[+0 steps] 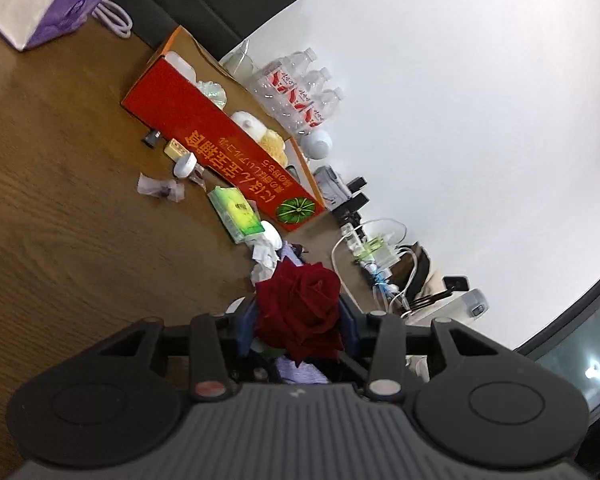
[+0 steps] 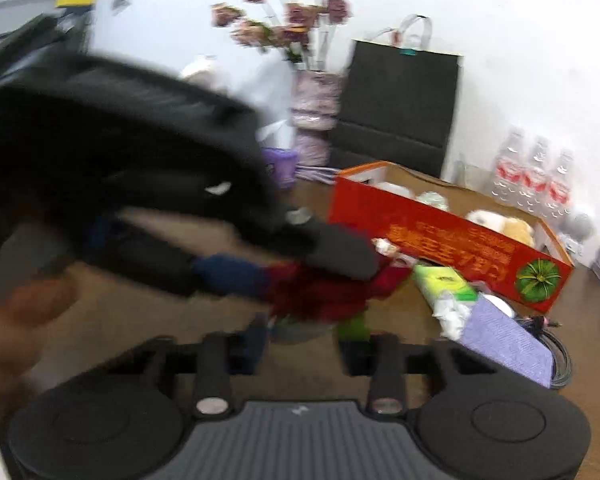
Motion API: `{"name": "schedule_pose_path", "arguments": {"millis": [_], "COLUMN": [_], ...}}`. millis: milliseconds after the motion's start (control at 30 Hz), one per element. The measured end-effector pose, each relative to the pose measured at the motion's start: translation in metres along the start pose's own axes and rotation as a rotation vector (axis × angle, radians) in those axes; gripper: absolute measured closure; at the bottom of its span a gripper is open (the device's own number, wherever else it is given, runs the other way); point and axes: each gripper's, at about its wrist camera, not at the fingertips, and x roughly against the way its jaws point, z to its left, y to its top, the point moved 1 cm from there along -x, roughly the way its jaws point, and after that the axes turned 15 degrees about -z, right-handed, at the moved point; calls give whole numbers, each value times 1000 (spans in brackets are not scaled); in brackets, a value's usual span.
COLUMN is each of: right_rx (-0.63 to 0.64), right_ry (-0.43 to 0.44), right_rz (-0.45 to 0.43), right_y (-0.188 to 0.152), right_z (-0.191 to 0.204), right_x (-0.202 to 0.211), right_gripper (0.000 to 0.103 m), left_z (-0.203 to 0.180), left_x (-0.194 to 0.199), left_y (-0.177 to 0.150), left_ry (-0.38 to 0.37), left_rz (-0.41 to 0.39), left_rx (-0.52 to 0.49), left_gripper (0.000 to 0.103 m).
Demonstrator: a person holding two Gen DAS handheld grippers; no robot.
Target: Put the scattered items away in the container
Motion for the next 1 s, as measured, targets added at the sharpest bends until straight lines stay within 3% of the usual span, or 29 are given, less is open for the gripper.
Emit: {"name": "schedule_pose_path", "arguments": {"millis": [33,67,133,200,267,367,400,500,600,667,733,767,800,833,1000], "right_rx": [-52,-96,-58,-58,-81,-98,-101,-98,-133,-148,-150,-150,-152,-157,-158], "right_ry": [28,56,-9,-63,-118,-149,-150,-161,-154,-147,-140,-138,-132,-122,-134], "right_rz": [7,21,66,108,138,171,178,182,152,126,104,99,103,114,104], "right_y": [0,-1,-7,-13,-17,-18,-17,-16,-11,-7,-6,-5,-5,-7,-2], "right_z": [-6,-9,-7,-13,-21,-31,-34,-35,-50,-56,-59,-59,-59,-59,-50], "right_x": [-1,-2,-3,-5,-5,-6,-5,1,-2,-8,-13,-14,-18,-23,-20], "right_gripper": [84,86,94,95,95,93,89,50,48,51,59,66,85,95,95], "left_z": [2,2,3,3,-1,-7,-12,-26,-29,-25,-23,-22,-21,-21,-32], "left_x": [1,3,7,10,9,4,2,-5,-9,-9,-10,-10,-10,-8,0], "left_y": [1,2,6,10,11,3,-3,-25,-38,-39,-39,-40,-39,-39,-42], "left_ry": [15,32,28,47,98,228,283,390,412,406,411,414,416,414,391], "left_rz": [-8,-25,-55,-70,-68,-32,-24,-5,11,22,22,21,20,14,-31], "left_rx": [4,0,3,-17,-98,-263,-352,-604,-701,-684,-668,-661,-655,-652,-657], "left_gripper": [62,63,63,63,63,62,61,57,43,34,37,43,53,56,59]}}
